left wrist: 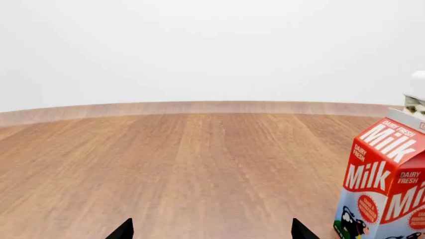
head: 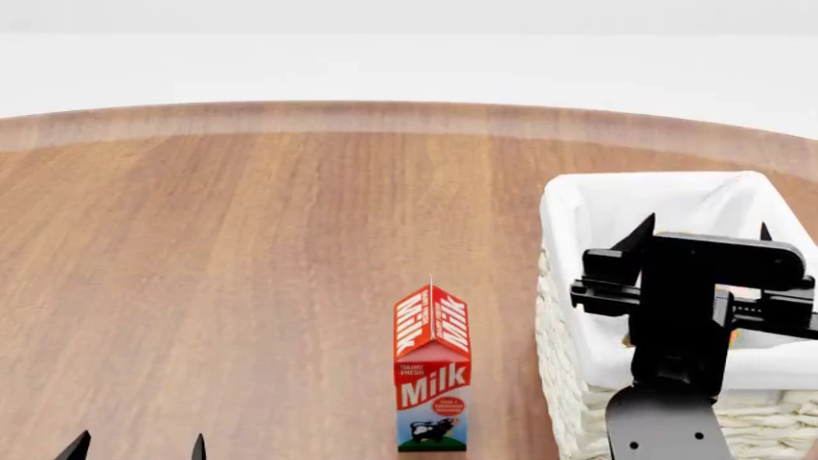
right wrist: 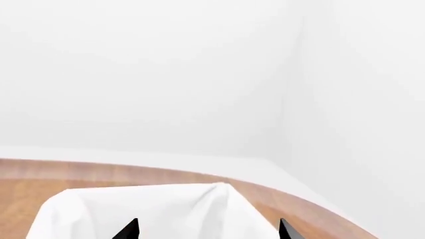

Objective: Pick up the orange juice, and put it in the basket.

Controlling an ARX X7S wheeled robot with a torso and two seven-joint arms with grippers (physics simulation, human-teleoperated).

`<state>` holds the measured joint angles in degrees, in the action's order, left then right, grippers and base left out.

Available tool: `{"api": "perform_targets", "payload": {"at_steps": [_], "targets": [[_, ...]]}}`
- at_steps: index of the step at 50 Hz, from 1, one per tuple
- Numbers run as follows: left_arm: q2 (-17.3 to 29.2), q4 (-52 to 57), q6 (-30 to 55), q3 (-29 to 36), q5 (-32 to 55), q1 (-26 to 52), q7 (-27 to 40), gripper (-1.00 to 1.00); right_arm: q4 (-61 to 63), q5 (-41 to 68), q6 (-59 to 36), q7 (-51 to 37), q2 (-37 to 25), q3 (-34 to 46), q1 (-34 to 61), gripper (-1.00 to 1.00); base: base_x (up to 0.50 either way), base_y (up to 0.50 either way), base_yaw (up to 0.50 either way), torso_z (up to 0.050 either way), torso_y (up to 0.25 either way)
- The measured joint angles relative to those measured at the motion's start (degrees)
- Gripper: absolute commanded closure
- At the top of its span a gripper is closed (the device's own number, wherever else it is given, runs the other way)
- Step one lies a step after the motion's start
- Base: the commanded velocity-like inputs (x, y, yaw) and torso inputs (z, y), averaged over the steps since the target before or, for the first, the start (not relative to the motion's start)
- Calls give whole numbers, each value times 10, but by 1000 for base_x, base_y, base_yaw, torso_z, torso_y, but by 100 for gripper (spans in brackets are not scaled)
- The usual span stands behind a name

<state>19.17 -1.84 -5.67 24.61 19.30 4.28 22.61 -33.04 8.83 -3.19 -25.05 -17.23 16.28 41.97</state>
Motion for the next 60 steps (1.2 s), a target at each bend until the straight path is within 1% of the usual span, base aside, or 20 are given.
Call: {"api": "perform_targets", "payload": {"at_steps": [14, 36, 60], "targets": [[1, 0, -1, 1, 1, 0, 1, -100, 87, 13, -30, -2, -13, -5, -30, -100, 0, 0, 0, 0, 0], [2, 0, -1, 4, 2, 1, 3, -100, 273, 44, -84, -9, -49, -20, -98, -100, 0, 0, 0, 0, 0], [4, -1, -2, 6, 4, 2, 5, -100, 391, 64, -111, -17, -73, -29, -146, -100, 0, 0, 0, 0, 0]]}}
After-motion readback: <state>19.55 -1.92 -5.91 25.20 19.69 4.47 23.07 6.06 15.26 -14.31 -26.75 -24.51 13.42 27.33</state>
